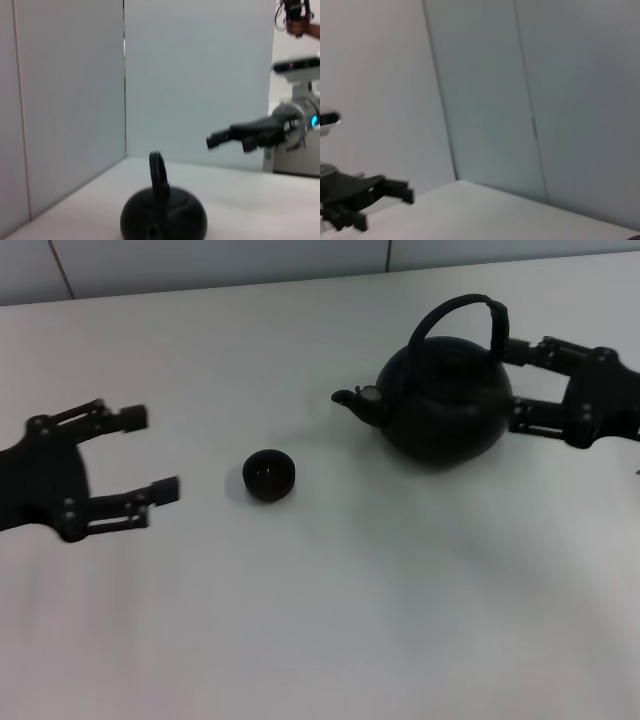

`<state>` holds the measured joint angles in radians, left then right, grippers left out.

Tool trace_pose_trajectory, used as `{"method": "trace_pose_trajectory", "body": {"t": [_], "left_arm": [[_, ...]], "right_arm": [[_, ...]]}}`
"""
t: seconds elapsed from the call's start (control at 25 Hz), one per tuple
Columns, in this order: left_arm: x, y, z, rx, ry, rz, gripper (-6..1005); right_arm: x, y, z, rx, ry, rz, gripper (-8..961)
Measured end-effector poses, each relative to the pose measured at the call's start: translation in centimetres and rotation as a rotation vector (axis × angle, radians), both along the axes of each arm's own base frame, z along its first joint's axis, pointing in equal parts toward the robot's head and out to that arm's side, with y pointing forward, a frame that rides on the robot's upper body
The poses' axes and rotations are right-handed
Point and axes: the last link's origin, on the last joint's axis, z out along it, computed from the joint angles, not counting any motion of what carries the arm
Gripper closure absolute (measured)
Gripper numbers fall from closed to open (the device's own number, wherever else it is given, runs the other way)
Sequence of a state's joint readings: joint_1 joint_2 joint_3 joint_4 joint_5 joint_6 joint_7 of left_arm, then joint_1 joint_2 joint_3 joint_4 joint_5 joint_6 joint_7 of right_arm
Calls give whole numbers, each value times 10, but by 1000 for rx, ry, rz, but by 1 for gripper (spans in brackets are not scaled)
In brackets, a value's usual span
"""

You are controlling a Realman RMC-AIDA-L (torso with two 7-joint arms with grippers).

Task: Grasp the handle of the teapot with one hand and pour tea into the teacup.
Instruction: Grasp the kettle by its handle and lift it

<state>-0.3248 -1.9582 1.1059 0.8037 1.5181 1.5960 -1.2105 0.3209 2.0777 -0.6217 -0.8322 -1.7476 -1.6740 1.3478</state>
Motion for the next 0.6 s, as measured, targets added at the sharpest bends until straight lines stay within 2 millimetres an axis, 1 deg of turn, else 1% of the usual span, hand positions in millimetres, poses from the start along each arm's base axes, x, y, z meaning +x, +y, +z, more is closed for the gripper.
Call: {"method": "trace_pose_trajectory", "body": {"t": [0.04, 0.08, 0.12, 0.2, 0.24, 0.28, 0.4, 0.44, 0.48, 0.52, 0.6], "left_arm": [[-8, 0, 7, -25, 51, 21, 139], [-8, 0, 7, -25, 51, 21, 139], [-14, 2, 13, -43, 107, 45, 139], [-15, 2, 16, -47, 125, 50, 139], [-18, 3, 19, -54, 154, 55, 139], [-18, 3, 20, -61, 169, 50, 139], [-18, 3, 17, -82, 199, 38, 139], [-17, 3, 14, -99, 219, 29, 139], [-17, 3, 14, -99, 219, 29, 139], [-16, 2, 12, -108, 226, 26, 139], [-15, 2, 9, -115, 231, 22, 139]], "right_arm": [[4, -2, 2, 16, 14, -21, 153], [4, -2, 2, 16, 14, -21, 153], [10, -6, 5, 33, 25, -45, 153], [13, -8, 6, 41, 30, -56, 153], [20, -13, 10, 62, 41, -86, 153], [20, -13, 10, 62, 41, -86, 153], [32, -20, 16, 106, 48, -140, 153], [41, -24, 21, 145, 44, -176, 153], [41, -24, 21, 145, 44, -176, 153], [50, -28, 25, 184, 45, -213, 153], [53, -29, 26, 196, 49, -228, 153]]}}
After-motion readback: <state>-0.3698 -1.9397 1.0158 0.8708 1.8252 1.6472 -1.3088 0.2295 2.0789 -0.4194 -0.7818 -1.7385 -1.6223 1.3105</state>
